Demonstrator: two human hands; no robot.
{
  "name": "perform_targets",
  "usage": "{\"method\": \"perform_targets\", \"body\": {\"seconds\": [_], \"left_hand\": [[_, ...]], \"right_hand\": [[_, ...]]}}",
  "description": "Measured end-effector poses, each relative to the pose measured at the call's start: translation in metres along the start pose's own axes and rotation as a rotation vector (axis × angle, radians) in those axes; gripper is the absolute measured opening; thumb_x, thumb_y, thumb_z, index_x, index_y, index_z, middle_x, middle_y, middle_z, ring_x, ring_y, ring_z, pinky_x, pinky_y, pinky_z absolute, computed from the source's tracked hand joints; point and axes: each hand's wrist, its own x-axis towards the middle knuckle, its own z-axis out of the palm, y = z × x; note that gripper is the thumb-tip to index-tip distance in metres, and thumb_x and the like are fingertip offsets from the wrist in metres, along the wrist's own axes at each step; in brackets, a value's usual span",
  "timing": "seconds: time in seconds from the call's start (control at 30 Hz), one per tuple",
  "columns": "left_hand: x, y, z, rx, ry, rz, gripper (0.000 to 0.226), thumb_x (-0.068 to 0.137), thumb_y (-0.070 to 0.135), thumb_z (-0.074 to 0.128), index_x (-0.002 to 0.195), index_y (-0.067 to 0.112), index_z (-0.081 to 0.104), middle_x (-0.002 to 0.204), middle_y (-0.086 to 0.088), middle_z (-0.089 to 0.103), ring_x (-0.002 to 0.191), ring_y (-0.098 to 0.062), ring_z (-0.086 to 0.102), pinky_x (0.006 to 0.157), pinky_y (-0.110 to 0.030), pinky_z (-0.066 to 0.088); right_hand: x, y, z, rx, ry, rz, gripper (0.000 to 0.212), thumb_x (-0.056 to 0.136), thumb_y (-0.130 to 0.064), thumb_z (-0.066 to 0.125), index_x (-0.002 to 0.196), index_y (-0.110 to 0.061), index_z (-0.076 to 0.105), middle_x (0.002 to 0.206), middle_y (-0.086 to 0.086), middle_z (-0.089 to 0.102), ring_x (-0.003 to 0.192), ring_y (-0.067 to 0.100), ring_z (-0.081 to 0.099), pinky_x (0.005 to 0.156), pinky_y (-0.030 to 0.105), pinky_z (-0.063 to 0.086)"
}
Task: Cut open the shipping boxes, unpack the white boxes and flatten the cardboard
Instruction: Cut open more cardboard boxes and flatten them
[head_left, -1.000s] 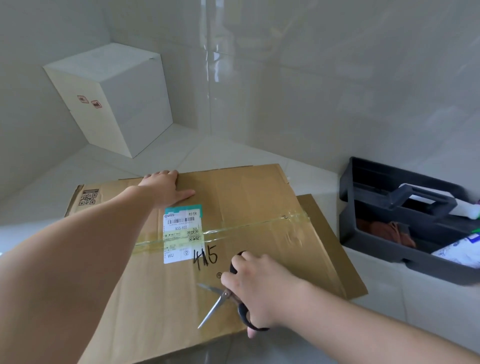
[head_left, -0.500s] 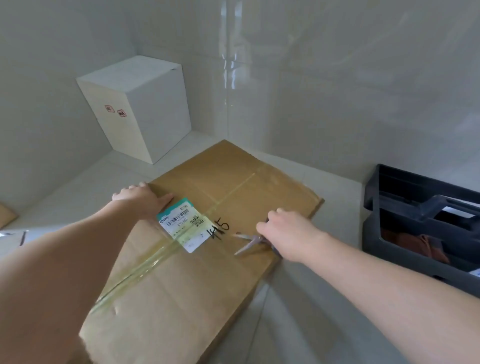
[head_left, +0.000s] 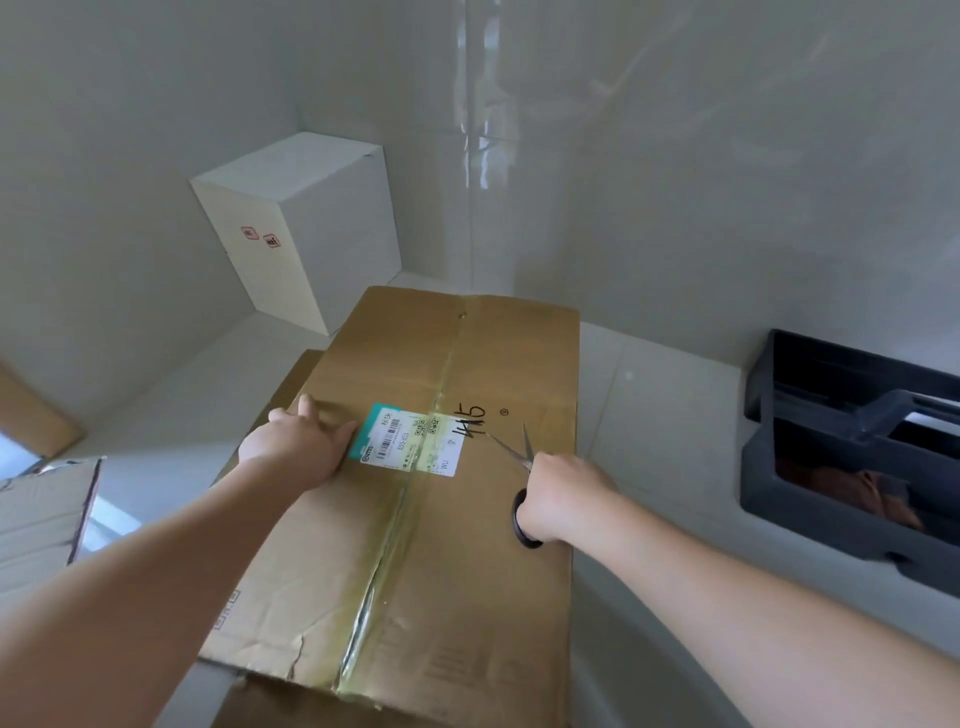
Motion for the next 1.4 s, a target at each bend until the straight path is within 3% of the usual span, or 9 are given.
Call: {"method": "perform_targets", "body": {"seconds": [0.1,0.23,0.4,0.5,0.6,0.7,0.8,1.03,1.4], "left_hand": [[-0.019,0.006,-0.010,0.080,-0.040,0.090,0.061,0.093,0.060,0.022,0.145,0.029,0.020,0.138,-0.016,0.035,0.110,-0.033,0.052,0.074,-0.039,0.050],[-0.057,0.018,-0.010,0.171,-0.083,0.174,0.045,0.099,0.032,0.025,0.144,0.032,0.021,0.148,-0.020,0.019,0.121,-0.047,0.040,0.085,-0.048,0.051],[-0.091,0.029,-0.004,0.037,-0.067,0.175,0.081,0.083,0.077,0.030,0.141,0.020,0.024,0.151,-0.014,0.021,0.107,-0.034,0.058,0.071,-0.033,0.046],[-0.093,0.037,-0.002,0.111,-0.014,0.340,0.078,0.083,0.078,0.025,0.143,0.028,0.024,0.156,-0.005,0.014,0.134,-0.035,0.032,0.102,-0.047,0.035],[-0.088,0.042,-0.004,0.128,0.089,0.654,0.075,0.089,0.071,0.028,0.148,0.024,0.025,0.158,-0.003,0.016,0.146,-0.026,0.006,0.118,-0.047,0.004],[-0.097,0.057,-0.016,-0.019,0.107,1.160,0.049,0.092,0.053,0.047,0.131,0.024,0.052,0.137,0.000,0.049,0.125,-0.021,0.046,0.107,-0.032,0.033],[-0.114,0.078,-0.019,-0.123,0.104,1.401,0.028,0.092,0.033,0.051,0.110,0.019,0.066,0.111,-0.001,0.062,0.099,-0.022,0.057,0.090,-0.031,0.046],[-0.116,0.102,-0.014,-0.110,0.105,1.451,0.008,0.080,0.013,0.053,0.079,0.012,0.061,0.082,-0.005,0.057,0.079,-0.027,0.050,0.076,-0.035,0.043],[-0.140,0.110,-0.007,-0.116,0.089,1.457,0.034,0.095,0.031,0.048,0.069,0.013,0.060,0.069,-0.002,0.054,0.073,-0.025,0.051,0.076,-0.032,0.041]], "right_hand": [[0.011,0.008,0.003,0.073,0.098,0.027,0.030,0.071,-0.009,0.050,0.100,-0.010,0.045,0.080,0.002,0.051,0.076,0.026,0.051,0.049,0.026,0.033],[0.049,0.025,-0.017,0.154,0.277,0.012,0.022,0.080,-0.011,0.052,0.099,-0.011,0.042,0.092,0.008,0.057,0.079,0.030,0.049,0.062,0.029,0.037],[0.074,0.067,-0.042,0.136,0.311,0.004,0.023,0.084,-0.022,0.057,0.098,-0.013,0.041,0.095,0.009,0.056,0.080,0.030,0.049,0.060,0.030,0.036],[0.064,0.071,-0.036,0.011,0.289,0.046,0.023,0.082,-0.025,0.055,0.096,-0.015,0.040,0.101,0.009,0.060,0.082,0.029,0.050,0.065,0.029,0.038],[0.046,0.067,-0.022,-0.094,0.369,-0.088,0.020,0.081,-0.019,0.051,0.096,-0.016,0.039,0.100,0.009,0.061,0.090,0.029,0.055,0.064,0.030,0.037],[0.026,0.065,-0.011,-0.191,0.396,-0.274,0.025,0.082,-0.024,0.051,0.106,-0.016,0.049,0.104,0.009,0.058,0.101,0.031,0.054,0.066,0.030,0.036],[0.011,0.070,-0.009,-0.162,0.335,-0.366,0.029,0.084,-0.024,0.051,0.112,-0.018,0.055,0.104,0.008,0.056,0.104,0.029,0.052,0.067,0.029,0.035],[-0.018,0.108,0.000,-0.143,0.266,-0.346,0.026,0.086,-0.020,0.048,0.110,-0.019,0.055,0.095,0.002,0.049,0.102,0.025,0.050,0.069,0.033,0.045],[-0.047,0.132,0.034,-0.276,0.231,-0.305,0.044,0.091,-0.016,0.045,0.135,-0.017,0.039,0.114,0.013,0.046,0.119,0.031,0.037,0.074,0.032,0.039]]}}
